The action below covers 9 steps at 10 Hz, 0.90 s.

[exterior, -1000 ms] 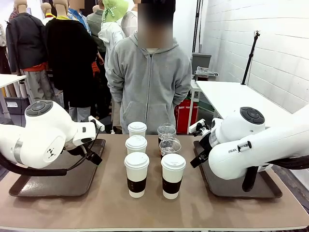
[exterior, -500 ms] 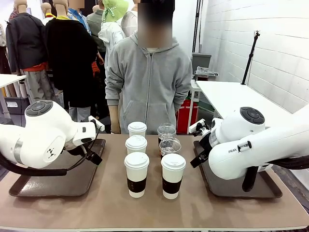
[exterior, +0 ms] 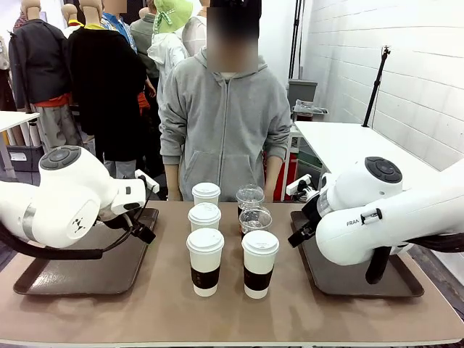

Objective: Distribute the coffee onto the tray.
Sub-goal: Pick up one iced Americano and place it on the right Handle tray.

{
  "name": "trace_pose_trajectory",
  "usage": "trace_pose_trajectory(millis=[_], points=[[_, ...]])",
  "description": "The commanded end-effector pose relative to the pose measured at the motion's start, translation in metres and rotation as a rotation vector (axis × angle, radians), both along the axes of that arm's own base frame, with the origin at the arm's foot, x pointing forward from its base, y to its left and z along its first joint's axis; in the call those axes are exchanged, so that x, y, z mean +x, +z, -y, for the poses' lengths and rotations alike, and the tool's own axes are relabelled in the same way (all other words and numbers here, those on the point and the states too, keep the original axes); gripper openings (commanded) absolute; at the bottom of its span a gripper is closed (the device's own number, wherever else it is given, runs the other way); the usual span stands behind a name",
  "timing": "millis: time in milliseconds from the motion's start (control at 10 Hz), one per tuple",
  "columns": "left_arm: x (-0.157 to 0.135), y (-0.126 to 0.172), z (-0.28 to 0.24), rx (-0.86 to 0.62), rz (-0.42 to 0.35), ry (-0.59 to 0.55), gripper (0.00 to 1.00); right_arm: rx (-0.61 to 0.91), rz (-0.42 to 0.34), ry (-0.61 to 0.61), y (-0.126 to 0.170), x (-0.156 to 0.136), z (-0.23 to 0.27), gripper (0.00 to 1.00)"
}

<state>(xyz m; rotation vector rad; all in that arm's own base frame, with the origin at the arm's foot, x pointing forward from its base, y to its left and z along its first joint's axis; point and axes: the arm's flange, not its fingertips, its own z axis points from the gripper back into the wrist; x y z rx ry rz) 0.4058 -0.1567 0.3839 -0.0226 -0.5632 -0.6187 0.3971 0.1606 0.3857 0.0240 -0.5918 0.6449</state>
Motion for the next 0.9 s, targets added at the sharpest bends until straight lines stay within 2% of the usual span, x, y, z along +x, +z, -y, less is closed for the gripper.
trace_pose_trajectory(millis=[0,400,600,800], points=[[0.002,0.028,0.004,0.009,0.005,-0.027,1.0,0.005,-0.004,0.011,0.022,-0.003,0.01,1.0],[0.001,0.073,0.008,0.035,0.053,-0.033,1.0,0.017,0.023,0.017,0.062,-0.011,0.018,1.0],[0.0,0.082,0.007,0.036,0.077,-0.036,1.0,0.018,0.035,0.044,0.076,-0.018,0.02,1.0],[-0.005,0.089,-0.004,-0.028,0.095,-0.103,1.0,0.064,0.059,0.099,0.082,-0.029,0.029,1.0]])
